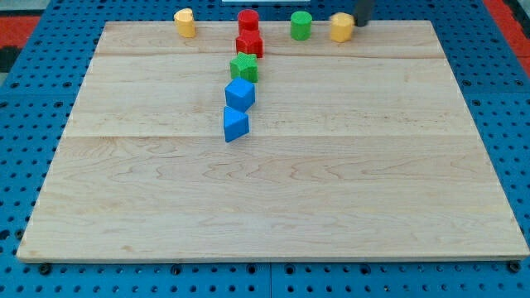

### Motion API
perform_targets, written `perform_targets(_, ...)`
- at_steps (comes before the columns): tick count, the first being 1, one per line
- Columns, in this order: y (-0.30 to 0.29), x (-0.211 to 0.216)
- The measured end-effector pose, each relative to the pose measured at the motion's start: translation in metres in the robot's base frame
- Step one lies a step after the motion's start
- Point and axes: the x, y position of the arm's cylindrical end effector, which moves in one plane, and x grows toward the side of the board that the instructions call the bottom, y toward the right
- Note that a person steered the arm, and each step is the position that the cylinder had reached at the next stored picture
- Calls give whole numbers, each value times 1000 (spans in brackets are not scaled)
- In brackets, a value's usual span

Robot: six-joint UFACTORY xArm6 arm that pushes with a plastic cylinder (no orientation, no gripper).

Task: Slide green circle towards center right

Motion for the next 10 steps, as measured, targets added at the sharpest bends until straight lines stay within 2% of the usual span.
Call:
perform_targets(6, -160, 2)
perform_targets(7, -151, 3)
perform_targets(9, -187, 11)
perform_targets(10, -184, 23)
